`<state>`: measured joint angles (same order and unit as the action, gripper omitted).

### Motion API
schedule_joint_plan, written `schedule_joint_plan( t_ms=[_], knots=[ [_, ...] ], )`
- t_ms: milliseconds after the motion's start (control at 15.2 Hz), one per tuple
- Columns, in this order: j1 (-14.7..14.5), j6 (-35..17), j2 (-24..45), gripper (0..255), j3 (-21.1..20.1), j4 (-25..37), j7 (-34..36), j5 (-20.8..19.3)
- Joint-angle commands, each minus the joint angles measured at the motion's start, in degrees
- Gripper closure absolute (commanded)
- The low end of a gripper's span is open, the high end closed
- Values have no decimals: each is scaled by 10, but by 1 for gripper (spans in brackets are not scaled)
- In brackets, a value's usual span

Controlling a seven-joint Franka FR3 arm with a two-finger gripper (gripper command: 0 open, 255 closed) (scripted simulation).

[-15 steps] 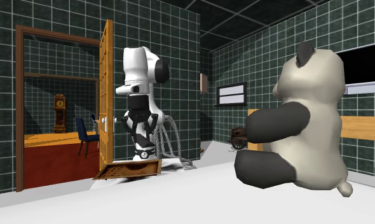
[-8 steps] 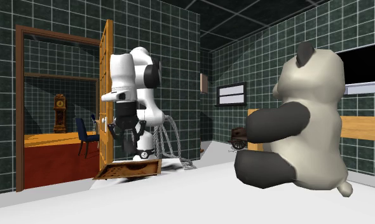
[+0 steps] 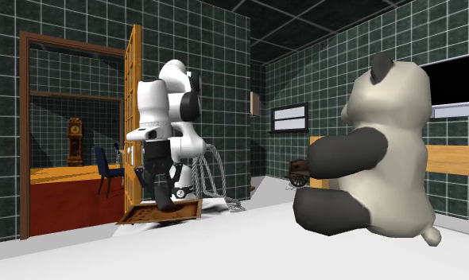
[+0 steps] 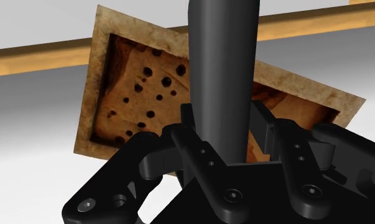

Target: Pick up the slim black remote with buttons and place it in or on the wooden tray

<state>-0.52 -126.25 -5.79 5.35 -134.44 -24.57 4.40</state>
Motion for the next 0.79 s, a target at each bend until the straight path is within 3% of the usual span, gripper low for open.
schedule_joint_plan(
  t_ms=[0, 330, 396, 726],
  knots=[
    [0, -3, 1, 255, 0, -2, 0, 0],
    [0, -3, 1, 255, 0, -2, 0, 0],
    [0, -3, 1, 0, 0, -2, 0, 0],
    [0, -3, 1, 0, 0, -2, 0, 0]
  ],
)
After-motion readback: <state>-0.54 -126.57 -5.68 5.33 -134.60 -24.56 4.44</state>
